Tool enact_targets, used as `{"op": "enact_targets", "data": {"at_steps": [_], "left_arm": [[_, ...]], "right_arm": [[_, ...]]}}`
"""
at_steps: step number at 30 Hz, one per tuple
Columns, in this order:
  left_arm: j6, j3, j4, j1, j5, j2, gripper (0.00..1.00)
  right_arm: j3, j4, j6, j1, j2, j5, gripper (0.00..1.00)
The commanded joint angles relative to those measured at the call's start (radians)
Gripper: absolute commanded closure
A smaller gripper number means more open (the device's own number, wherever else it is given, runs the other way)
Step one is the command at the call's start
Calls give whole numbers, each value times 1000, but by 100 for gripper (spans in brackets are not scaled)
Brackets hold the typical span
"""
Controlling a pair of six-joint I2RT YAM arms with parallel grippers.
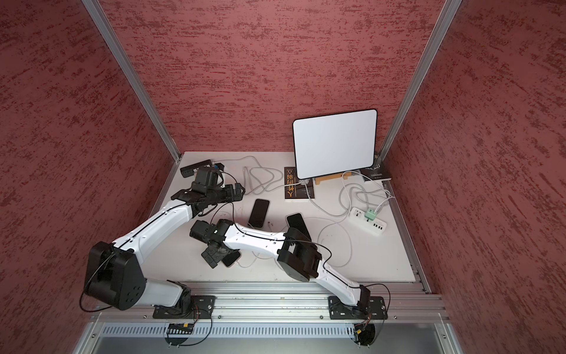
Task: Unplug the charging cable from the phone
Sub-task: Pick up the phone at the center of the board.
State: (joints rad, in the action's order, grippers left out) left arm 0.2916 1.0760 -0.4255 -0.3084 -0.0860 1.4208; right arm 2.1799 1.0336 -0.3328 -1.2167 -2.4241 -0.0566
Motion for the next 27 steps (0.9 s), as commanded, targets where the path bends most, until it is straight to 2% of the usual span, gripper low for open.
{"op": "enact_targets", "data": {"at_steps": [1, 6, 17, 21, 27], "left_arm": [[-2, -13, 18, 7, 8, -15, 0], [-3, -14, 17, 8, 8, -18, 0], [-2, -16, 16, 8, 6, -20, 0], [-3, -19, 18, 9, 6, -25, 0], [-3, -24, 22, 8, 5, -39, 0]], "right_arm": [[86, 103, 0, -1, -54, -21, 1], [162, 144, 7, 0, -114, -36, 1], [190, 154, 5, -1, -165, -50, 2], [190, 155, 5, 0, -175, -58, 7], [182, 147, 7, -1, -177, -59, 24]]}}
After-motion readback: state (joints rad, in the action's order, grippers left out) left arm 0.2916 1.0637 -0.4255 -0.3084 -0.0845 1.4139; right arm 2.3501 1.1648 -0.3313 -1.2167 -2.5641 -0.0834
